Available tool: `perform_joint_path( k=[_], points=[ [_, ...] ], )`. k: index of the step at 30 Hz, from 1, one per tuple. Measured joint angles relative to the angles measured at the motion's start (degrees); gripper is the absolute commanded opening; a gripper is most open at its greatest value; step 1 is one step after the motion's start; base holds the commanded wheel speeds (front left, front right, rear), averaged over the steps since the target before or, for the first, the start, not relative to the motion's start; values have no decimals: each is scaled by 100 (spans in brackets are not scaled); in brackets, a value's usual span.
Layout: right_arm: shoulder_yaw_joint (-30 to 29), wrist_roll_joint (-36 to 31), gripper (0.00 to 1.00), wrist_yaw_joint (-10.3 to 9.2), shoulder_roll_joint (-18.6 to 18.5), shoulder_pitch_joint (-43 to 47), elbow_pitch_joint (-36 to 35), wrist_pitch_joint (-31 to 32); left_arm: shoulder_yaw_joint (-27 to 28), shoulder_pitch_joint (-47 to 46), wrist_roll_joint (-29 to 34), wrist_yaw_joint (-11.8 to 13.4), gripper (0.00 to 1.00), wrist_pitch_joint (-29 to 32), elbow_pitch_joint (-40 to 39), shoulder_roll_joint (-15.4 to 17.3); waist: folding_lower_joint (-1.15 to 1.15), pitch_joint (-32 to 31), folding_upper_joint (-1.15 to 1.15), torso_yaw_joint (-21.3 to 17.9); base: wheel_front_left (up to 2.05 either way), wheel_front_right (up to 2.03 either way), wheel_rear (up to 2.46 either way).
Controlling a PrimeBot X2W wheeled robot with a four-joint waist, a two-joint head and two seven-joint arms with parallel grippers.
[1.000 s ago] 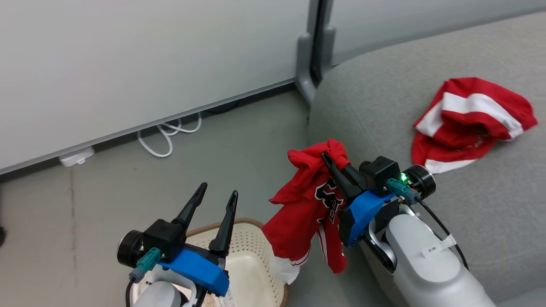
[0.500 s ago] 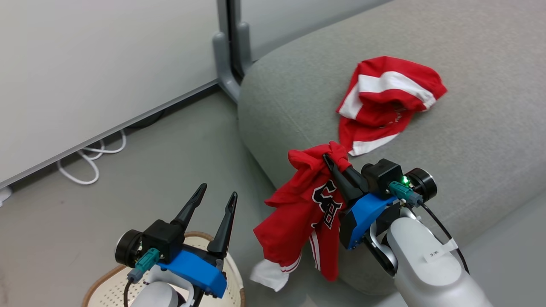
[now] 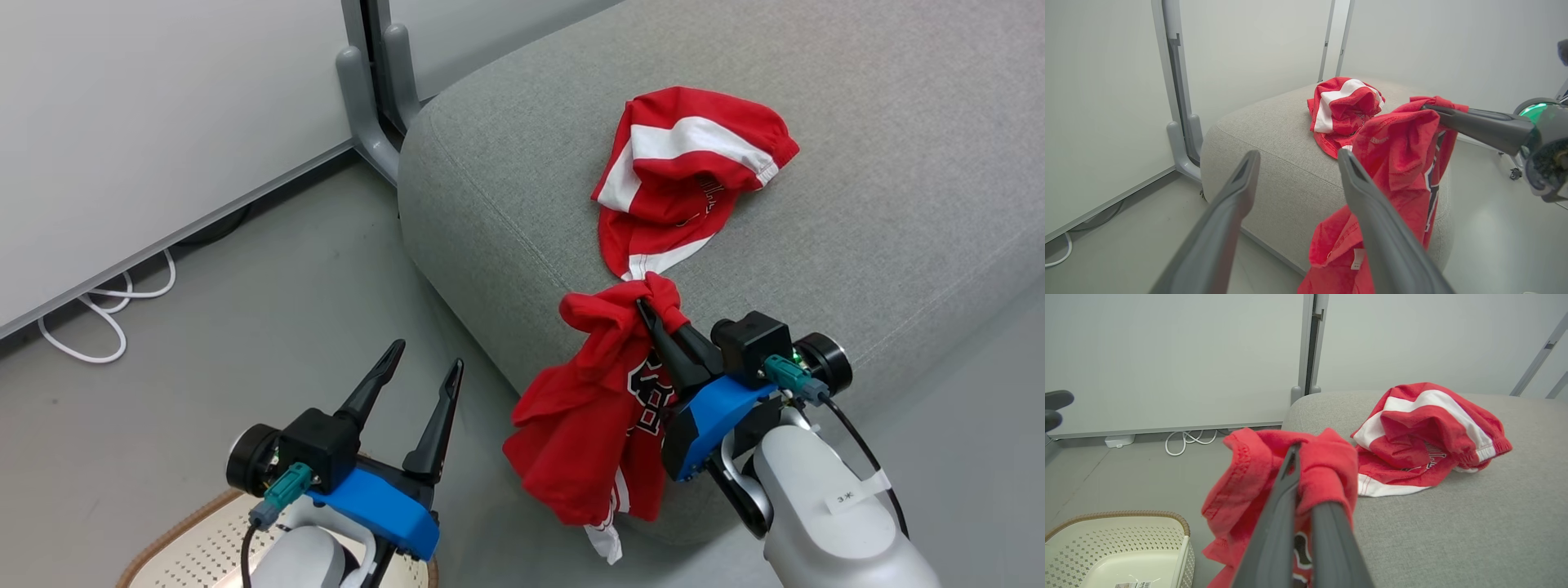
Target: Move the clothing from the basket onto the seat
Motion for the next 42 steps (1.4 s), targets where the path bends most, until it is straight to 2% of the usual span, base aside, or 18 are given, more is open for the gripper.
perform_joint_path(
  k=[11, 17, 21, 25, 34, 37, 42],
  points=[
    [-68, -16, 0, 0, 1, -36, -69, 1, 0, -55, -13, 0, 100, 0, -23, 87, 0, 139, 0, -2, 0, 0, 0],
    [-328, 171, 0, 0, -70, -896, -257, 479, 51, -162, 94, 0, 100, 0, -168, 318, 0, 474, 0, -9, 0, 0, 0],
    [-612, 298, 0, 0, -483, -1745, -564, 913, 25, -435, 189, -1, 100, 0, -310, 486, 0, 825, 0, 20, 0, 0, 0],
    [-1017, 480, 0, 0, -1065, -2554, -888, 1281, -40, -684, 249, 0, 100, 0, -465, 654, 1, 1227, 0, 94, 0, 0, 0],
    [-2380, 622, 0, 0, -2515, -3627, -1703, 1871, -337, -1296, 343, -1, 100, 0, -875, 975, 1, 2180, 0, 464, 0, 0, 0],
    [-2774, 611, 0, 0, -2715, -3704, -1794, 1859, -371, -1431, 377, -1, 100, 15, -1029, 1068, 1, 2481, 0, 637, 0, 0, 0],
    [-3117, 504, 0, 1, -2770, -3381, -1539, 1679, -377, -1605, 452, 1, 100, 48, -1278, 1154, 1, 2929, 0, 933, 0, 0, 0]
  ],
)
